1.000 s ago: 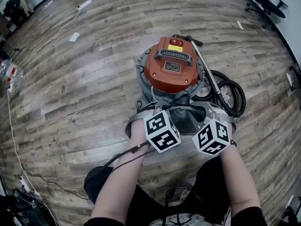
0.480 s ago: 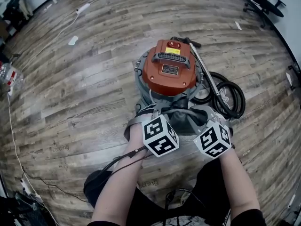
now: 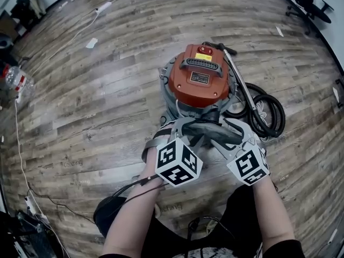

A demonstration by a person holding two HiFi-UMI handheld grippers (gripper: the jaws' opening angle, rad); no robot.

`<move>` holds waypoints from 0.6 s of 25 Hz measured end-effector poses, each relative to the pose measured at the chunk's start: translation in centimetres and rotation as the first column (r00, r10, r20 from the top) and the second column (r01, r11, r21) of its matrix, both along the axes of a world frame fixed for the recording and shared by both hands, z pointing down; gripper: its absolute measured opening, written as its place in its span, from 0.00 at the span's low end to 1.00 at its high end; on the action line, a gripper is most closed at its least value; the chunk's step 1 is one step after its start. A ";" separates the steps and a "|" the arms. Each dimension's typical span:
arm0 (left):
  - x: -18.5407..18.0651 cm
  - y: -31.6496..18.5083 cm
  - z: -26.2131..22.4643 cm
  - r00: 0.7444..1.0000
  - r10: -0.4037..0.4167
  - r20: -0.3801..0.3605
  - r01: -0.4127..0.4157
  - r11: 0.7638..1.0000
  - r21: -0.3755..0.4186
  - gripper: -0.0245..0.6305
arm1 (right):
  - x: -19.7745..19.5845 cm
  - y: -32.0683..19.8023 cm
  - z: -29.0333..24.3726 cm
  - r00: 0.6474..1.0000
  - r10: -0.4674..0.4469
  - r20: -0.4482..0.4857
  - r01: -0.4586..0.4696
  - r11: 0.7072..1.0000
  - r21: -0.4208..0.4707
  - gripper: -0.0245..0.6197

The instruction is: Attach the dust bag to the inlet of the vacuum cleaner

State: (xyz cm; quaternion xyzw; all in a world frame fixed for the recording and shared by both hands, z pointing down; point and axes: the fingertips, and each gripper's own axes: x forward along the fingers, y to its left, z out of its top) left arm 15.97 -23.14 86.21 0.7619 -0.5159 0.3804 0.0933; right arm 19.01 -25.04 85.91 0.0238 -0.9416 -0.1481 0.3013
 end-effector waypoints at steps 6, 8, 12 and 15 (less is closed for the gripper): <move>0.1 0.9 -4.0 0.982 -0.040 -0.182 0.070 0.985 0.157 0.25 | -0.5 1.8 -5.5 0.960 -0.067 0.272 0.087 0.994 -0.062 0.38; 0.1 1.5 -5.1 0.971 -0.048 -0.236 0.097 0.975 0.199 0.15 | -0.7 2.3 -7.2 0.929 -0.083 0.362 0.114 0.991 -0.066 0.24; -0.4 2.3 -6.9 0.961 -0.059 -0.269 0.134 0.954 0.268 0.04 | -1.0 2.6 -9.4 0.884 -0.045 0.465 0.093 0.992 -0.081 0.06; -0.9 2.9 -8.2 0.953 -0.067 -0.296 0.159 0.941 0.299 0.04 | -1.0 2.7 -10.3 0.869 -0.014 0.494 0.068 0.993 -0.093 0.05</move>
